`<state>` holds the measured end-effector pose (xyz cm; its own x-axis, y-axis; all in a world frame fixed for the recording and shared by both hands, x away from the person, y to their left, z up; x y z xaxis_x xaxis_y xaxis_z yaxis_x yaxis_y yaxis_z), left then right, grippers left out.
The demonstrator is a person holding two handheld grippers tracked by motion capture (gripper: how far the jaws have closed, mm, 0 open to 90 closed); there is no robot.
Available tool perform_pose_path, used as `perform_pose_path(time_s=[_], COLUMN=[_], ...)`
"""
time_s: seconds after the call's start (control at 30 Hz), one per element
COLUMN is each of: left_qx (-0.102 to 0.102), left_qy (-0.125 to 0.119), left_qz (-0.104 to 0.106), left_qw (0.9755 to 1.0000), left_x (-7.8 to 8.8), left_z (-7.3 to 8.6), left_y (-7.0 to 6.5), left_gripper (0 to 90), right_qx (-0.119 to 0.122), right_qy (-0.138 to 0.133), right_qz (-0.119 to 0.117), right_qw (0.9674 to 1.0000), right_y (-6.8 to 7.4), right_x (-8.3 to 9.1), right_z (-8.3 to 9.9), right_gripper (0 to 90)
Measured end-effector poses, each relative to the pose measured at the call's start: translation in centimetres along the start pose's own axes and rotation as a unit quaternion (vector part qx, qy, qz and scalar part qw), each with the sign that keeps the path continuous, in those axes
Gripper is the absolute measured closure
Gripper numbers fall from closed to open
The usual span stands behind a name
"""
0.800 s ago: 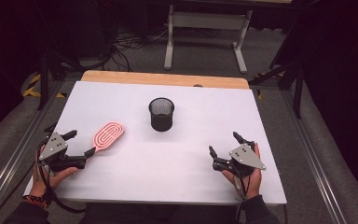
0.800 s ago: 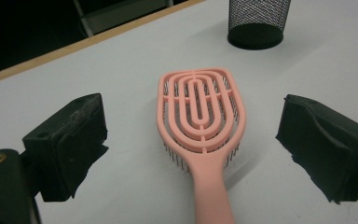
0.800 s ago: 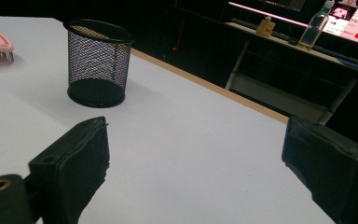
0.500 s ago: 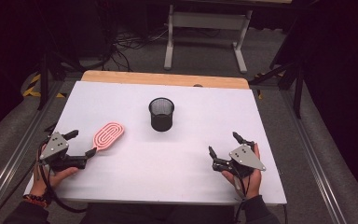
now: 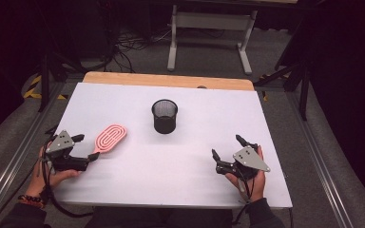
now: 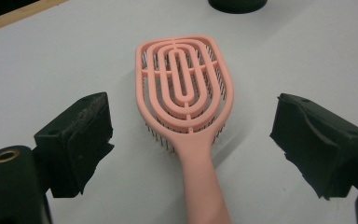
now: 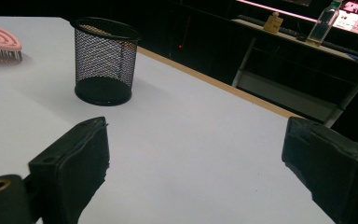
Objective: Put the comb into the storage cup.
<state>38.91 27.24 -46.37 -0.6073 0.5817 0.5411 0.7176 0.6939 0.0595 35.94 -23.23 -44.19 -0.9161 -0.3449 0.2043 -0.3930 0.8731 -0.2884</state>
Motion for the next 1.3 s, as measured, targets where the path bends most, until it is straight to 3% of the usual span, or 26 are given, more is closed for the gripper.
perform_pose_path(time_s=[0.13, 0.33, 0.53, 0.67, 0.73, 0.83, 0.9, 1.0, 1.13, 1.2, 1.3], left_qx=[0.004, 0.002, 0.008, 0.025, 0.025, 0.026, 0.039, 0.052, 0.067, 0.079, 0.085], left_qy=[0.012, 0.053, 0.101, 0.128, 0.142, 0.164, 0.190, 0.205, 0.228, 0.240, 0.253], left_qz=[0.005, 0.010, 0.014, 0.017, 0.028, 0.027, 0.018, 0.031, 0.045, 0.040, 0.035], left_qw=[0.9999, 0.9985, 0.9947, 0.9913, 0.9892, 0.9858, 0.9809, 0.9768, 0.9703, 0.9667, 0.9632], left_x=[-0.6, -1.7, -2.7, -3.5, -3.8, -4.2, -4.2, -4.0, -4.2, -4.3, -4.3], left_z=[-0.4, -1.0, -1.4, -1.6, -1.7, -1.8, -1.7, -1.5, -1.2, -1.1, -1.0], left_y=[0.0, -0.2, 0.1, 0.5, 0.7, 0.8, 1.2, 1.4, 1.5, 1.6, 1.6], left_gripper=[14.2, 18.1, 20.0, 18.5, 18.4, 18.6, 21.2, 23.2, 33.1, 34.0, 38.7], right_qx=[-0.003, -0.005, -0.004, -0.004, -0.006, -0.006, -0.006, -0.005, -0.002, 0.000, 0.006], right_qy=[0.005, 0.009, 0.011, 0.012, 0.011, 0.016, 0.017, 0.017, 0.022, 0.023, 0.027], right_qz=[-0.002, 0.001, -0.003, -0.006, -0.007, -0.008, -0.010, -0.010, -0.011, -0.012, -0.012], right_qw=[1.0000, 0.9999, 0.9999, 0.9999, 0.9999, 0.9998, 0.9998, 0.9998, 0.9997, 0.9997, 0.9995], right_y=[0.1, 0.0, 0.0, 0.0, -0.1, -0.1, -0.1, -0.1, -0.2, -0.1, 0.0], right_x=[-0.1, -0.1, -0.1, -0.2, -0.2, -0.3, -0.3, -0.2, -0.4, -0.4, -0.5], right_z=[0.1, 0.3, 0.4, 0.3, 0.3, 0.5, 0.5, 0.5, 0.6, 0.6, 0.6], right_gripper=[8.2, 8.2, 8.2, 8.2, 8.2, 8.2, 8.2, 8.2, 8.3, 8.4, 8.4])
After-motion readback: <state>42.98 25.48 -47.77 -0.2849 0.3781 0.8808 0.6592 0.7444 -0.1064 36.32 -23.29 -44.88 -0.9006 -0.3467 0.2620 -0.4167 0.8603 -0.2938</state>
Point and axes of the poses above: each handheld gripper's, and its own axes: x roughly backward along the jaws, z roughly out of its underside, y roughly to its left, the point moved 3 cm from there along -x, roughly forward along the jaws, and after that the axes turned 2 degrees about z, right-handed, at the moved point
